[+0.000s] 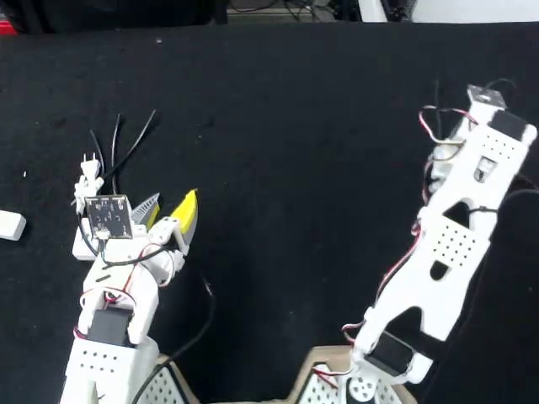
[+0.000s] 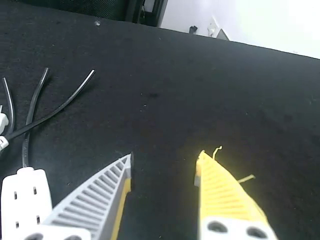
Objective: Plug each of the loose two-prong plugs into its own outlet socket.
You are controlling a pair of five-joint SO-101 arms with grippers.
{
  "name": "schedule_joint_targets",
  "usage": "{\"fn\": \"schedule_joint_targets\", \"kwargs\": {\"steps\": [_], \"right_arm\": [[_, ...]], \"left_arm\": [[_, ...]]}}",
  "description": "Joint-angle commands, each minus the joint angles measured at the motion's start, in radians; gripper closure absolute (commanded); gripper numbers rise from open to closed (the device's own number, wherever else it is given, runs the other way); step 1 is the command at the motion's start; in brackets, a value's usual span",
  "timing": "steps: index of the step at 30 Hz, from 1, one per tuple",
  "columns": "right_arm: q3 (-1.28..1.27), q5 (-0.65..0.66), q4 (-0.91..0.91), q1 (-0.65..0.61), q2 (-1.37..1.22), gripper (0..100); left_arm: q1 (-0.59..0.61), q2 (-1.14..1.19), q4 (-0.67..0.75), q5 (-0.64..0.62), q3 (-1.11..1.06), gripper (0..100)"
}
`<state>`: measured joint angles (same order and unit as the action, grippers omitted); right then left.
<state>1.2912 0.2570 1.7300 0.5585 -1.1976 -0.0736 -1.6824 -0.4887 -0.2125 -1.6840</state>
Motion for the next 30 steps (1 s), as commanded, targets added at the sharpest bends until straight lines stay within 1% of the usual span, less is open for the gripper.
{"fn": "schedule_joint_targets", "kwargs": {"steps": [1,3,7,9,14,18,25,28,30], "right_arm": [[0.054,0.008,-0.005,0.034,0.015,98.2],[0.054,0.008,0.000,0.029,0.015,93.3],[0.056,0.011,0.000,0.026,0.016,78.6],[0.082,0.031,0.003,0.021,0.019,75.3],[0.199,0.031,0.035,0.002,0.062,75.8],[0.220,0.029,0.037,-0.034,0.165,75.8],[0.097,0.029,0.038,-0.132,0.456,75.8],[-0.038,0.026,0.038,-0.184,0.621,75.9],[-0.173,-0.017,0.037,-0.233,0.727,75.9]], "left_arm": [[0.012,-0.002,0.025,-0.005,-0.021,79],[0.012,-0.002,0.025,-0.005,-0.021,79],[0.012,-0.002,0.025,-0.005,-0.021,79],[0.012,-0.002,0.025,-0.005,-0.021,79],[0.012,-0.002,0.025,-0.005,-0.021,79],[0.012,-0.002,0.025,-0.005,-0.021,79],[0.012,-0.002,0.025,-0.005,-0.021,79],[0.012,-0.002,0.025,-0.005,-0.021,79],[0.012,-0.002,0.025,-0.005,-0.019,79]]}}
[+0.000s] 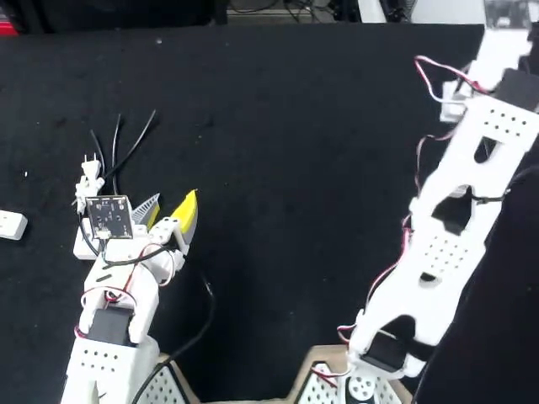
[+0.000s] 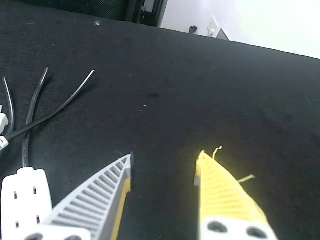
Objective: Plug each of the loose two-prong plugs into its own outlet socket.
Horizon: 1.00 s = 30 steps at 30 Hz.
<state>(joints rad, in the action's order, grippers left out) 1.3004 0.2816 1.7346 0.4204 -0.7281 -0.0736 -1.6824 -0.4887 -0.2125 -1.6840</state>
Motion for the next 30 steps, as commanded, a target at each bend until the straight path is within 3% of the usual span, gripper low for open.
{"fn": "schedule_joint_targets", "kwargs": {"steps": [1,10,14,20,25,30], "right_arm": [[-0.248,-0.071,0.032,-0.126,0.309,75.9],[-0.786,-0.149,0.018,-0.500,0.671,75.8],[-1.007,-0.206,-0.068,-0.621,0.789,75.8],[-1.389,-0.230,-0.299,-0.718,0.974,75.6],[-1.782,-0.190,-0.658,-0.732,1.082,75.6],[-2.071,-0.164,-0.941,-0.776,1.171,75.8]], "left_arm": [[0.012,-0.002,0.025,-0.005,-0.019,79],[0.012,-0.002,0.025,-0.005,-0.021,79],[0.012,-0.002,0.025,-0.005,-0.021,78],[0.012,-0.002,0.025,-0.005,-0.013,78],[0.012,-0.002,0.025,0.003,-0.012,78],[0.004,-0.002,-0.017,0.180,0.002,78]]}}
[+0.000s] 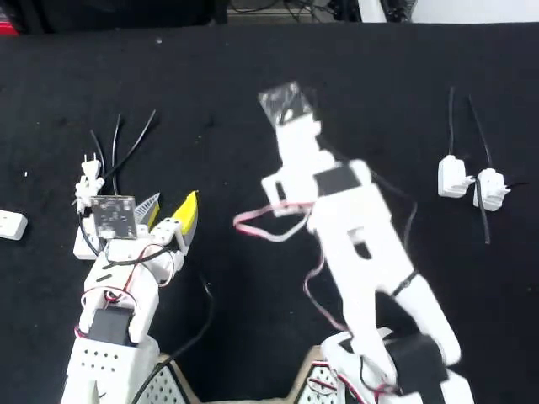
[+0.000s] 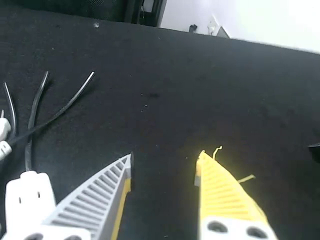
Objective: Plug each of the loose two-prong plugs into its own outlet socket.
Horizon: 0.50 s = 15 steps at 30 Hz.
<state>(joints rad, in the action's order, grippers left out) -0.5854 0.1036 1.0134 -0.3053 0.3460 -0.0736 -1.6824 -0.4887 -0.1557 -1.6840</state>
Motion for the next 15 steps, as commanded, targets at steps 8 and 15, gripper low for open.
{"fn": "schedule_joint_targets", "kwargs": {"steps": [8,15], "right_arm": [[-0.443,0.015,-0.477,-0.124,0.163,75.8],[-0.618,0.015,-0.763,-0.126,0.148,75.8]], "left_arm": [[0.076,0.006,-0.292,0.157,0.295,78],[0.346,0.011,-0.388,0.155,0.529,78]]}}
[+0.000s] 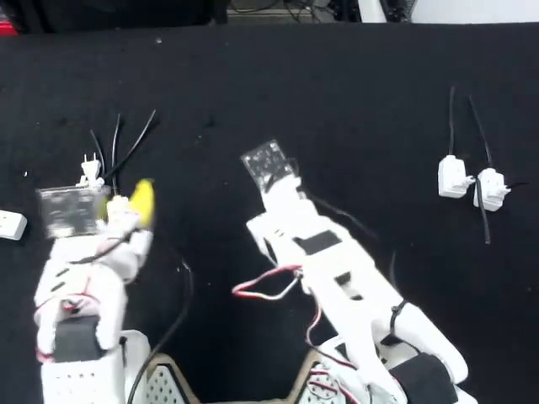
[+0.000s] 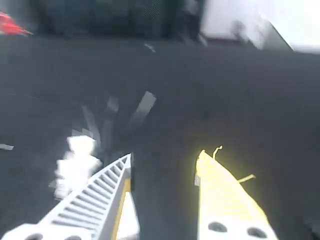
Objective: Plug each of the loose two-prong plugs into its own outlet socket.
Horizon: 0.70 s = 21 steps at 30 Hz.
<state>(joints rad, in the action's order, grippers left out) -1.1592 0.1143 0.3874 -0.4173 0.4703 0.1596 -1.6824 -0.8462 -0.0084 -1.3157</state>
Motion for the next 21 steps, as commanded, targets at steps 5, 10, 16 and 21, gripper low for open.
{"fn": "schedule_joint_targets", "kwargs": {"steps": [5,10,16,21], "right_arm": [[-0.051,0.003,-0.147,-0.014,0.022,75.8],[-0.054,0.009,-0.147,-0.012,0.022,75.8],[-0.054,0.009,-0.149,-0.012,0.022,75.8],[-0.054,0.009,-0.149,-0.012,0.022,75.8]], "left_arm": [[0.140,0.118,-0.097,0.008,0.303,78],[0.142,0.422,-0.109,0.009,0.470,78],[0.143,0.758,-0.176,0.064,0.656,78],[0.200,0.987,-0.279,0.153,0.802,78]]}}
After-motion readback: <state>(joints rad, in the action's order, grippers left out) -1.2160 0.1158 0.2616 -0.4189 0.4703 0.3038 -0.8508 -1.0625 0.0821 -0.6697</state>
